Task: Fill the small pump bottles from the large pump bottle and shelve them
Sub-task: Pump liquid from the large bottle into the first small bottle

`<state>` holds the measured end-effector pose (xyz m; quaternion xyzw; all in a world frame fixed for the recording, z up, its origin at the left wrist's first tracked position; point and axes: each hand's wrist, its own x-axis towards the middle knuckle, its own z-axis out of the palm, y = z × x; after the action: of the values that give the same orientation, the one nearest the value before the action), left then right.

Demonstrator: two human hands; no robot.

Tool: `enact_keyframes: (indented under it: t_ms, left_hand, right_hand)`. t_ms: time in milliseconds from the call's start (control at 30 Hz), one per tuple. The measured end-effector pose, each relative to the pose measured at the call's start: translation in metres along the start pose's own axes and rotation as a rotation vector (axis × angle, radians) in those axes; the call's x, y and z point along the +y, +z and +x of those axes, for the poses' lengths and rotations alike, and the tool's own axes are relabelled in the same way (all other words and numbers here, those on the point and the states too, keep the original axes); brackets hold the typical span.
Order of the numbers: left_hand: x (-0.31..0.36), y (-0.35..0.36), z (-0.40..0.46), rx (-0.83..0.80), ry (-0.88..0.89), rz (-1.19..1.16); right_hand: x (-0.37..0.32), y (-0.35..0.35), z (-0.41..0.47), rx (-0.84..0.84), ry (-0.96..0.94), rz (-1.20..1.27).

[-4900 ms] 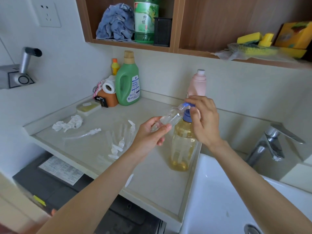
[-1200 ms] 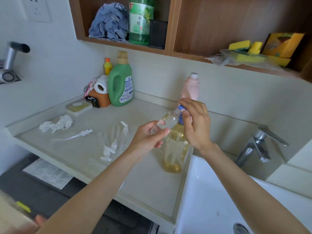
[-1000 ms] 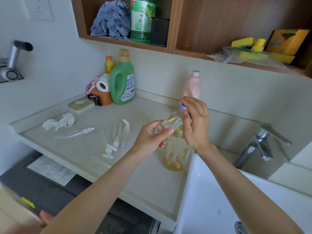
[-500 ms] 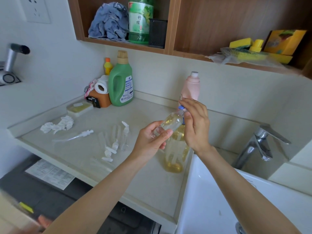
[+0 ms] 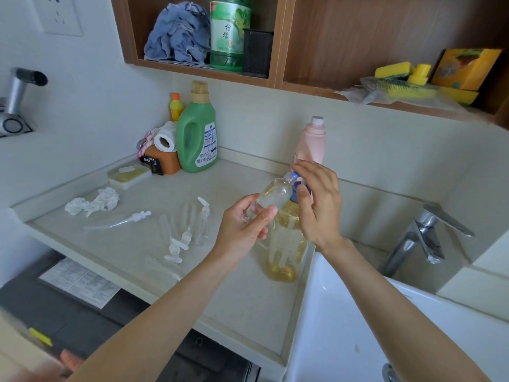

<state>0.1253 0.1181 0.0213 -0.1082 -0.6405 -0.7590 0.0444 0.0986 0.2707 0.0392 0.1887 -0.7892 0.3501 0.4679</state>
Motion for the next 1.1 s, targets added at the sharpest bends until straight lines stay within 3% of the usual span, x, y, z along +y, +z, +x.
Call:
enact_keyframes:
  t_ms: [633,767,1100]
  left_hand:
    - [-0.002,-0.008,0.002,-0.089,-0.120,0.039]
    - [-0.001,-0.008,0.000,-0.146,-0.081,0.108]
    - [-0.002,-0.078,-0.007,-0.035,-0.013,0.007]
  right_hand:
    - [0.001,0.004,-0.011,-0.012,-0.016,-0.058]
    - [-0.003,-0.007,-0.001,-0.042,-0.003,-0.022]
    - [-0.056,0.031,-0.027,-0.022,-0.125,0.031]
